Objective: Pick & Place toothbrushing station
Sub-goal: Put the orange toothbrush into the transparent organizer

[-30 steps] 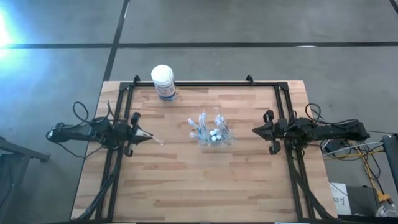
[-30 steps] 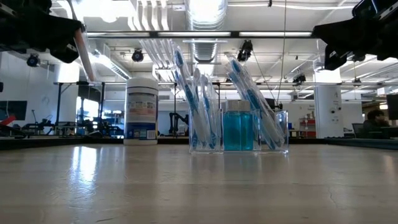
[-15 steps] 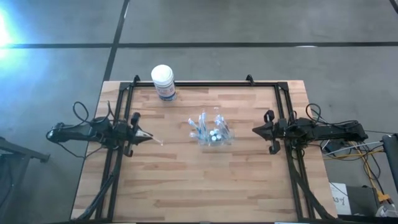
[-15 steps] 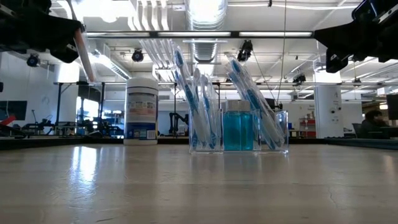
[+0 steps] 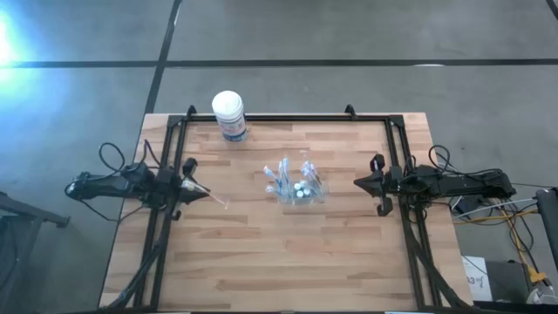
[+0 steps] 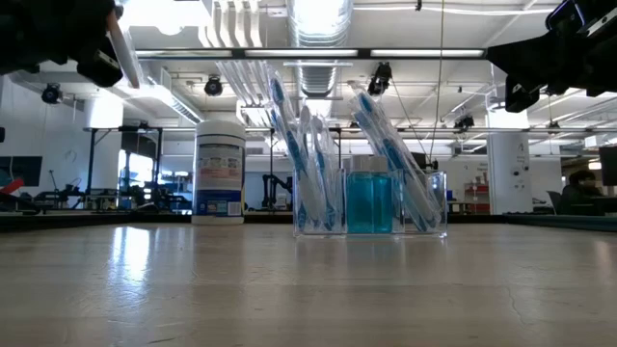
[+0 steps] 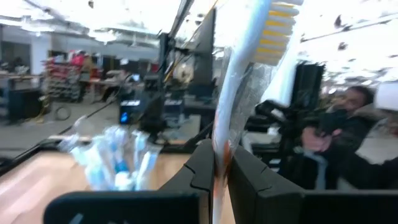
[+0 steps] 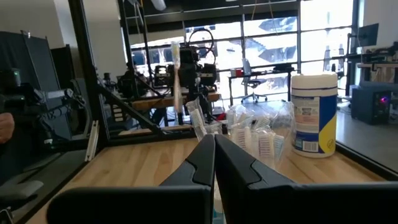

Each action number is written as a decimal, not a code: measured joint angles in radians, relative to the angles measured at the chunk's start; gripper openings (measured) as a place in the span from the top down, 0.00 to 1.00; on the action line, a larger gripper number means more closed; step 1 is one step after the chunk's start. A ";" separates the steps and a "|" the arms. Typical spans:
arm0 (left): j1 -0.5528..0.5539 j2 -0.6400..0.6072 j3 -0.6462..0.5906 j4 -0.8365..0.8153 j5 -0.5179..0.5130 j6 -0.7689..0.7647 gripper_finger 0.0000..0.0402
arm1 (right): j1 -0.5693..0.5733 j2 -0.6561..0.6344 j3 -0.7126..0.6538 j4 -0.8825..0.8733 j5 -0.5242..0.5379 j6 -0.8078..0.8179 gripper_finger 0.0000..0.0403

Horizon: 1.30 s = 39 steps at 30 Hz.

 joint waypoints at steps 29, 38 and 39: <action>0.000 1.296 0.326 0.833 -0.093 0.118 0.94 | 0.000 0.009 0.000 -0.002 0.049 -0.017 0.98; 0.050 1.442 0.450 0.823 -0.168 0.156 0.94 | 0.000 0.014 0.000 -0.007 0.048 -0.017 0.98; 0.053 1.453 0.462 0.821 -0.168 0.160 0.94 | 0.000 0.014 0.000 -0.008 0.048 -0.017 0.98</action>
